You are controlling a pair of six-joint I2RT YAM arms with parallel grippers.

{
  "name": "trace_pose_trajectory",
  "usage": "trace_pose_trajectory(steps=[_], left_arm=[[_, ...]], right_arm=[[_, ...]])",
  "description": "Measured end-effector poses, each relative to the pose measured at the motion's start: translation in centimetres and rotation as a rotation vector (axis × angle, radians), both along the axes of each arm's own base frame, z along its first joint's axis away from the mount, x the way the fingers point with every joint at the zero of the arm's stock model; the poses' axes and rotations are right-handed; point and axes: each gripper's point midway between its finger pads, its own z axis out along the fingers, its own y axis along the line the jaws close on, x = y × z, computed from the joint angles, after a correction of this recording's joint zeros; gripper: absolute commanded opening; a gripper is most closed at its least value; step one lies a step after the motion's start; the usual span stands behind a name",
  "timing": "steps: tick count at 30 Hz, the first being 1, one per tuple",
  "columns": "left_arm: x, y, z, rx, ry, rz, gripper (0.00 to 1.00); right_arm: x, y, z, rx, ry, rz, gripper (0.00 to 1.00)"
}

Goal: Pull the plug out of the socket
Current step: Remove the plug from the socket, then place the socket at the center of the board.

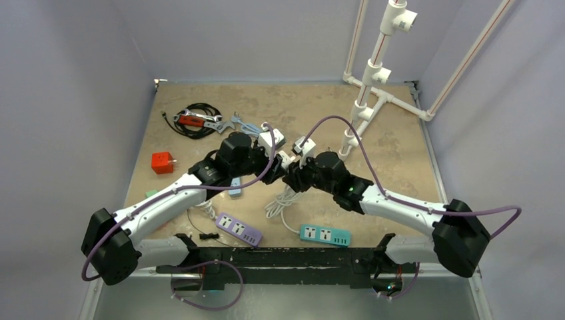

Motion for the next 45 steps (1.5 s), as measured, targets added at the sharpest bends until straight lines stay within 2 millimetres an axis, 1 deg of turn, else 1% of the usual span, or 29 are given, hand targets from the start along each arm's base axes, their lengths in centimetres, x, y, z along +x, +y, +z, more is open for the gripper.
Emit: trace_pose_trajectory(steps=[1, 3, 5, 11, 12, 13, 15, 17, 18, 21, 24, 27, 29, 33, 37, 38, 41, 43, 45], left_arm=[[0.0, -0.1, 0.0, -0.005, 0.005, -0.002, 0.27], [-0.1, -0.3, 0.1, -0.016, 0.014, 0.001, 0.1], [0.0, -0.2, 0.1, -0.017, 0.017, 0.019, 0.01], [0.4, 0.1, 0.0, -0.007, 0.016, 0.077, 0.0], [0.4, 0.2, 0.0, -0.004, 0.015, 0.09, 0.0], [1.0, 0.8, -0.1, 0.016, 0.0, 0.13, 0.0], [2.1, 2.7, -1.0, 0.077, -0.009, 0.218, 0.0], [2.9, 4.7, -2.1, 0.145, -0.004, 0.3, 0.0], [3.0, 5.3, -2.6, 0.172, 0.0, 0.324, 0.0], [2.9, 6.2, -3.3, 0.214, 0.007, 0.353, 0.0], [2.9, 6.5, -3.2, 0.218, 0.005, 0.362, 0.0], [3.1, 7.0, -2.7, 0.192, 0.007, 0.372, 0.0], [3.6, 7.8, -2.1, 0.154, 0.016, 0.393, 0.0], [5.2, 10.5, -0.6, 0.073, 0.025, 0.486, 0.0], [5.7, 13.0, 1.6, -0.007, -0.012, 0.565, 0.0], [5.7, 13.5, 2.4, -0.031, -0.029, 0.582, 0.0], [5.7, 14.9, 4.5, -0.089, -0.075, 0.623, 0.0], [5.7, 15.6, 5.7, -0.116, -0.108, 0.648, 0.0], [5.7, 16.1, 6.2, -0.123, -0.127, 0.668, 0.0]], right_arm=[[0.0, -0.1, 0.0, 0.0, -0.004, -0.007, 0.0], [0.0, -0.4, 0.1, 0.003, -0.011, -0.015, 0.0], [0.0, -0.5, 0.2, 0.007, -0.016, -0.019, 0.0], [0.1, -0.5, 0.1, 0.001, -0.022, -0.038, 0.0], [0.1, -0.6, 0.1, -0.003, -0.024, -0.048, 0.0], [-0.1, -0.6, 0.0, -0.007, -0.02, -0.053, 0.0], [-0.6, -0.3, 0.9, 0.017, -0.026, -0.045, 0.0], [-1.1, 0.0, 2.4, 0.055, -0.043, -0.038, 0.0], [-1.3, 0.1, 3.2, 0.074, -0.05, -0.036, 0.0], [-1.3, 0.2, 4.9, 0.12, -0.07, -0.042, 0.0], [-1.1, 0.1, 5.2, 0.13, -0.072, -0.061, 0.0], [-1.0, 0.0, 5.1, 0.13, -0.066, -0.076, 0.0], [-0.8, -0.1, 5.2, 0.134, -0.069, -0.089, 0.0], [-0.5, -0.7, 5.4, 0.133, -0.079, -0.121, 0.0], [0.1, -1.1, 5.7, 0.125, -0.092, -0.157, 0.0], [0.5, -1.0, 5.9, 0.117, -0.097, -0.171, 0.0], [2.3, -0.1, 6.9, 0.096, -0.113, -0.202, 0.0], [4.2, 0.8, 8.1, 0.086, -0.134, -0.226, 0.0], [6.3, 1.7, 9.2, 0.083, -0.153, -0.248, 0.0]])
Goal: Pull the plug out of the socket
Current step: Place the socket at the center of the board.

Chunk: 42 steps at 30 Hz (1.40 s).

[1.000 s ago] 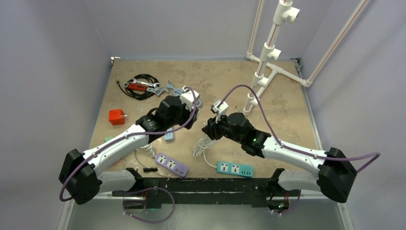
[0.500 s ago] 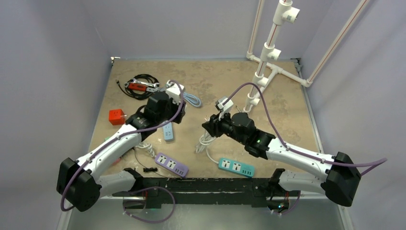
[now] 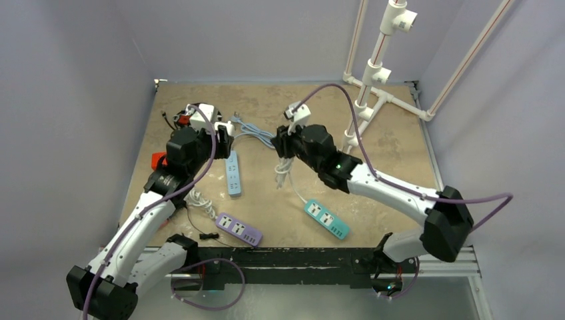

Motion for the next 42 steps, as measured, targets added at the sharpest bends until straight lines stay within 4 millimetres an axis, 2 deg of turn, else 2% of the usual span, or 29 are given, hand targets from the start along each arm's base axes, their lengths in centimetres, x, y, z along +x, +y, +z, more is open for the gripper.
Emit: trace_pose_trajectory(steps=[7, 11, 14, 21, 25, 27, 30, 32, 34, 35, 38, 42], left_arm=[[-0.4, 1.5, 0.6, 0.009, -0.034, 0.069, 0.0], [-0.7, 2.3, 1.4, 0.007, -0.063, 0.105, 0.0], [-0.8, 2.7, 1.8, 0.008, -0.075, 0.123, 0.0], [-0.7, 3.0, 1.7, 0.012, -0.076, 0.137, 0.0], [-0.7, 3.0, 1.7, 0.012, -0.076, 0.14, 0.0], [-0.7, 3.0, 1.7, 0.012, -0.076, 0.139, 0.0], [-0.7, 3.0, 1.7, 0.012, -0.076, 0.138, 0.0], [-0.7, 2.9, 1.7, 0.011, -0.075, 0.135, 0.0], [-0.7, 2.8, 1.7, 0.01, -0.075, 0.13, 0.0], [-0.7, 2.8, 1.7, 0.009, -0.074, 0.129, 0.0], [-0.7, 2.7, 1.6, 0.009, -0.073, 0.123, 0.0], [-0.7, 2.6, 1.5, 0.009, -0.069, 0.118, 0.0]], right_arm=[[6.8, 3.4, 4.2, 0.051, -0.071, -0.057, 0.0], [9.5, 6.0, 4.5, 0.082, -0.102, -0.059, 0.0], [10.9, 7.6, 3.8, 0.098, -0.119, -0.055, 0.0], [12.0, 9.1, 1.8, 0.159, -0.142, -0.053, 0.0], [12.1, 9.4, -1.6, 0.179, -0.094, -0.056, 0.0], [12.1, 9.7, -4.4, 0.172, -0.047, -0.052, 0.01], [12.6, 9.7, -7.2, 0.159, -0.007, -0.065, 0.14], [13.0, 9.4, -8.3, 0.153, 0.013, -0.075, 0.25], [13.4, 9.3, -9.5, 0.142, 0.032, -0.086, 0.41], [13.6, 9.3, -9.9, 0.138, 0.037, -0.088, 0.54], [13.7, 9.4, -10.9, 0.121, 0.058, -0.093, 0.74], [13.5, 9.4, -11.3, 0.102, 0.062, -0.101, 0.87]])
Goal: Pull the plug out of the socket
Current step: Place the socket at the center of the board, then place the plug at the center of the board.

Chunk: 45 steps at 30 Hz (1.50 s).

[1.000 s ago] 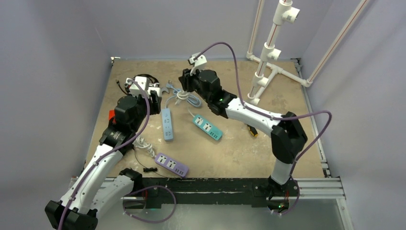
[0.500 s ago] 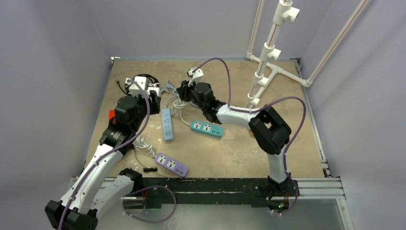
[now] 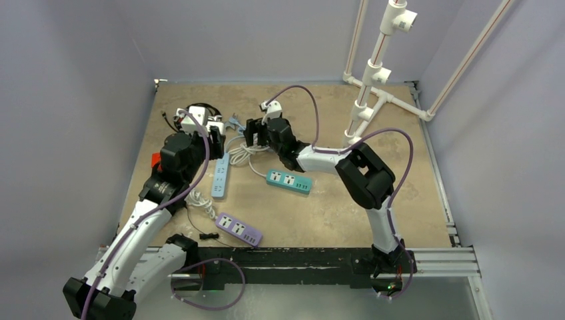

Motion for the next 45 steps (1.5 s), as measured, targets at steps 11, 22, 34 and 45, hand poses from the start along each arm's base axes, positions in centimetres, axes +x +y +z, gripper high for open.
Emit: trace_pose_trajectory(steps=[11, 22, 34, 45], left_arm=[[0.2, -0.5, -0.6, 0.002, 0.02, -0.022, 0.0], [0.7, -3.4, -2.8, -0.005, 0.086, -0.164, 0.0], [-0.1, -13.8, -6.7, -0.02, 0.23, -0.467, 0.0], [5.3, -26.3, -9.8, 0.045, 0.239, -0.605, 0.0]], right_arm=[[0.1, -3.7, 3.3, -0.037, -0.054, -0.14, 0.99], [-5.9, -12.5, 10.7, 0.052, -0.19, -0.244, 0.99], [-13.8, -18.8, 16.6, 0.149, -0.38, -0.154, 0.99], [-15.5, -25.2, 14.8, 0.225, -0.42, -0.37, 0.99]])
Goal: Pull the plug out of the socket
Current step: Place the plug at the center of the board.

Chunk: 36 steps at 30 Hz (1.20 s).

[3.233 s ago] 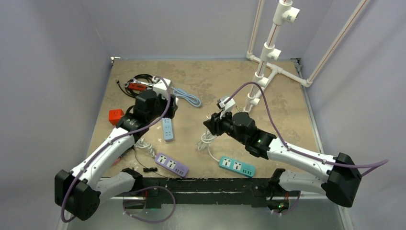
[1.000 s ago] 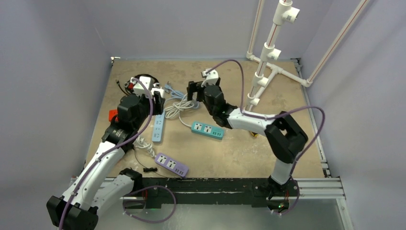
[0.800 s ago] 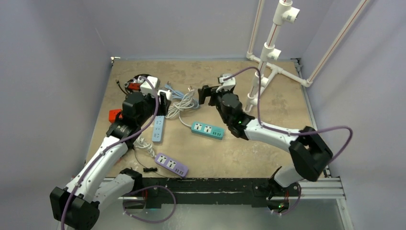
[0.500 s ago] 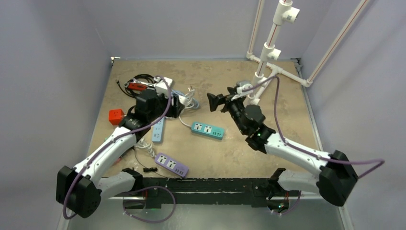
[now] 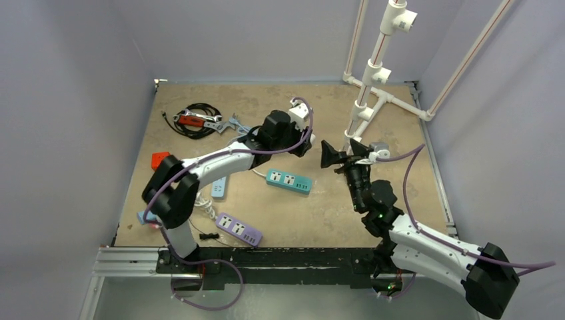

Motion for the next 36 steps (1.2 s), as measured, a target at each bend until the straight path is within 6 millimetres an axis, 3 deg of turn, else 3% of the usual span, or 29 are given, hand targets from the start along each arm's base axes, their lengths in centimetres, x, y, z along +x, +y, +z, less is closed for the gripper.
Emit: trace_pose_trajectory(steps=[9, 13, 16, 27, 32, 36], left_arm=[[4.0, -2.4, -7.7, 0.101, 0.039, 0.026, 0.0], [4.7, -2.4, -9.8, 0.125, 0.046, 0.048, 0.0], [4.9, -2.5, -10.3, 0.125, 0.044, 0.055, 0.01], [5.1, -2.9, -9.7, 0.083, 0.046, 0.073, 0.71], [5.3, -3.1, -9.5, 0.067, 0.041, 0.078, 0.84], [5.3, -3.1, -9.4, 0.066, 0.04, 0.078, 0.87]], right_arm=[[-1.0, -3.7, -0.3, 0.1, -0.035, -0.12, 0.99], [-1.0, -4.1, 0.0, 0.12, -0.043, -0.14, 0.99], [-0.8, -4.0, -0.3, 0.119, -0.039, -0.147, 0.99], [-0.3, -3.7, -1.4, 0.089, -0.011, -0.154, 0.99], [-0.2, -3.7, -1.6, 0.086, -0.006, -0.161, 0.99], [-0.2, -3.8, -1.6, 0.088, -0.005, -0.165, 0.99]])
